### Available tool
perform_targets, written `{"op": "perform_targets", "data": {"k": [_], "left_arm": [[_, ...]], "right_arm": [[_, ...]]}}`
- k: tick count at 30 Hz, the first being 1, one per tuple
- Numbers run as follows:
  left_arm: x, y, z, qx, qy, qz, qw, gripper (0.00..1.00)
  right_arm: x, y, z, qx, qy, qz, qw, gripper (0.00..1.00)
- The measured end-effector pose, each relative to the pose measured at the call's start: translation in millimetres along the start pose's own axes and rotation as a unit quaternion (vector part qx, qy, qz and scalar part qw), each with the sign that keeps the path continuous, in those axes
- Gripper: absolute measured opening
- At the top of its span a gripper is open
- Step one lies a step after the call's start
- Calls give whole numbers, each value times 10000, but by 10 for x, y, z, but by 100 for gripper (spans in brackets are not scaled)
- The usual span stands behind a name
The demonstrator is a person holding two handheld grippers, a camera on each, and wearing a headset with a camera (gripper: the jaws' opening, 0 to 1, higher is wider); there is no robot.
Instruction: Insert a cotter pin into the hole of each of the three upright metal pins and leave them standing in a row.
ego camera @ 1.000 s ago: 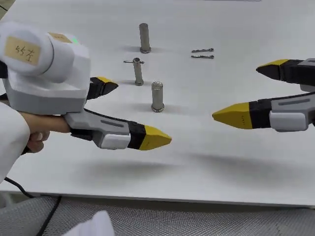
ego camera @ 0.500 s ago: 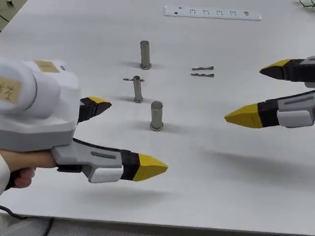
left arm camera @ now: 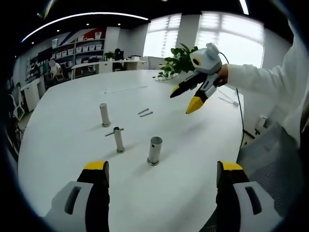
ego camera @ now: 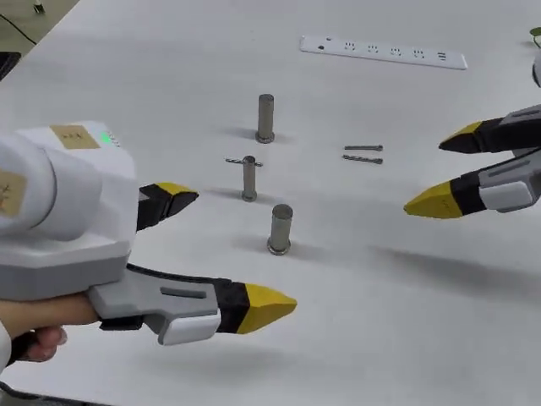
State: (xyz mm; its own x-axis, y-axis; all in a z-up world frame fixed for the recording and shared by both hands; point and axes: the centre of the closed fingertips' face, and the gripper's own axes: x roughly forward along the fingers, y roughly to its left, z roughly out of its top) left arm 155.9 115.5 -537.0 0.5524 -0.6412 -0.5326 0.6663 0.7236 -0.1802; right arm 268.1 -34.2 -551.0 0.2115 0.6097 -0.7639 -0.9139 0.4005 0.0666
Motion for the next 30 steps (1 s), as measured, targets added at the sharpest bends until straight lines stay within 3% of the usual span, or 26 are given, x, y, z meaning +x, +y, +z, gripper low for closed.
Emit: {"op": "perform_targets", "data": {"k": [2, 7, 10, 19, 24, 30], "left_arm": [[-14, 4, 8, -32, -15, 15, 10000, 91], [-36, 12, 15, -85, -36, 63, 9999, 91], [-52, 21, -2, -110, 8, 117, 9999, 91], [-56, 3, 0, -144, -1, 102, 9998, 89], [-69, -7, -32, -176, 72, 113, 9998, 85], [-62, -30, -29, -196, 78, 90, 9997, 84]], "right_arm": [[60, -24, 27, 31, -28, 30, 10000, 59], [216, -114, 6, -271, 306, 46, 9992, 55], [297, -235, 63, -632, 310, -111, 9975, 43], [493, -342, 106, -799, 443, -59, 9958, 20], [552, -498, 79, -826, 602, -102, 9947, 3], [641, -610, 87, -1001, 815, -152, 9915, 3]]}}
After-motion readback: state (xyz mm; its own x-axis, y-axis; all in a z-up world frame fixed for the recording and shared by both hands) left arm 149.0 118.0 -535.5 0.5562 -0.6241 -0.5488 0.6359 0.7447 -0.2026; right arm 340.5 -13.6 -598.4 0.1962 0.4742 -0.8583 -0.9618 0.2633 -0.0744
